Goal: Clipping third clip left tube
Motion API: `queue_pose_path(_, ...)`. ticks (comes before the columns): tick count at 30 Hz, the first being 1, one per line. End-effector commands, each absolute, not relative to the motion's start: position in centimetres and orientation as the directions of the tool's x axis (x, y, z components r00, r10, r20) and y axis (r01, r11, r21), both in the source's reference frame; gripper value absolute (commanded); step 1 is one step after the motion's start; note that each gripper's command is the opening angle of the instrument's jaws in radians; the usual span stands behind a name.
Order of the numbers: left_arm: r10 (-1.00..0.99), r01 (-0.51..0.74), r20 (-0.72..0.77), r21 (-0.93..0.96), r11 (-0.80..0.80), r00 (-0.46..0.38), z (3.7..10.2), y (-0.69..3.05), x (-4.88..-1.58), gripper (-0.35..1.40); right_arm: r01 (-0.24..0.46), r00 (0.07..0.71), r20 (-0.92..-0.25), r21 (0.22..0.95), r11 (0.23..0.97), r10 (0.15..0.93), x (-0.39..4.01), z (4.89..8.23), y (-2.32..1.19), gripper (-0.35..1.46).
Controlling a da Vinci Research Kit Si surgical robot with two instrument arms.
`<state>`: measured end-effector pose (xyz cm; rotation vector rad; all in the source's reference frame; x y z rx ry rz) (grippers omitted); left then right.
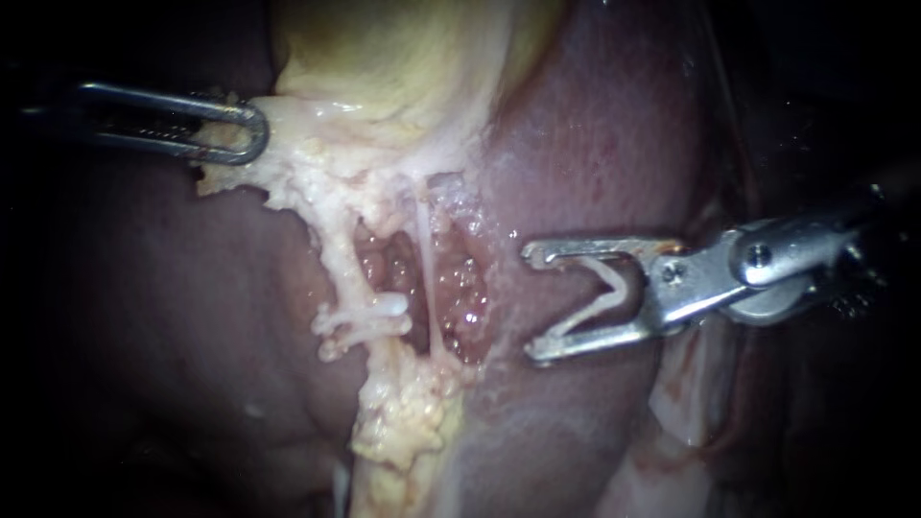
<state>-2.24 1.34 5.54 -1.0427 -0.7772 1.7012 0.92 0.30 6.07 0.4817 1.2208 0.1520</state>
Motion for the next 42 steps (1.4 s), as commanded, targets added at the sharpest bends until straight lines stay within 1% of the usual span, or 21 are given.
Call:
queue_pose_path(1,0.941,-0.398,-0.291,-0.853,-0.337,-0.175,5.55,1.33,-2.25,-0.35,0.139,0.336,-0.859,0.45,0.882,0.386,0.97,6.08,0.3,0.5)
queue_pose_path(5,0.941,-0.399,-0.291,-0.853,-0.338,-0.174,5.56,1.32,-2.26,-0.35,0.14,0.283,-0.845,0.504,0.852,0.453,1.21,6.15,0.32,0.5)
queue_pose_path(9,0.941,-0.399,-0.292,-0.852,-0.338,-0.174,5.56,1.31,-2.27,-0.35,0.146,0.258,-0.827,0.544,0.826,0.499,1.37,6.25,0.32,0.49)
queue_pose_path(12,0.94,-0.4,-0.293,-0.852,-0.339,-0.174,5.57,1.3,-2.27,-0.35,0.153,0.242,-0.819,0.562,0.813,0.52,1.46,6.35,0.33,0.49)
queue_pose_path(17,0.94,-0.403,-0.294,-0.85,-0.34,-0.172,5.59,1.3,-2.28,-0.35,0.158,0.244,-0.809,0.577,0.801,0.535,1.54,6.56,0.31,0.49)
queue_pose_path(23,0.94,-0.403,-0.294,-0.85,-0.34,-0.172,5.6,1.3,-2.28,-0.35,0.15,0.248,-0.797,0.593,0.791,0.551,1.52,6.83,0.33,0.49)
queue_pose_path(27,0.94,-0.403,-0.295,-0.85,-0.34,-0.172,5.6,1.29,-2.28,-0.35,0.148,0.249,-0.791,0.601,0.785,0.559,1.51,6.91,0.36,0.49)
queue_pose_path(31,0.94,-0.401,-0.295,-0.85,-0.341,-0.173,5.62,1.28,-2.29,-0.35,0.16,0.25,-0.789,0.606,0.779,0.562,1.51,6.97,0.38,0.49)
queue_pose_path(35,0.94,-0.402,-0.296,-0.85,-0.341,-0.173,5.63,1.28,-2.29,-0.35,0.191,0.244,-0.793,0.603,0.774,0.558,1.56,6.99,0.4,0.49)
queue_pose_path(40,0.939,-0.399,-0.297,-0.851,-0.342,-0.172,5.64,1.27,-2.3,-0.35,0.244,0.195,-0.79,0.613,0.752,0.581,1.69,6.99,0.41,0.49)
queue_pose_path(42,0.939,-0.399,-0.297,-0.851,-0.342,-0.172,5.64,1.27,-2.3,-0.35,0.259,0.187,-0.789,0.614,0.746,0.585,1.76,7.0,0.42,0.49)
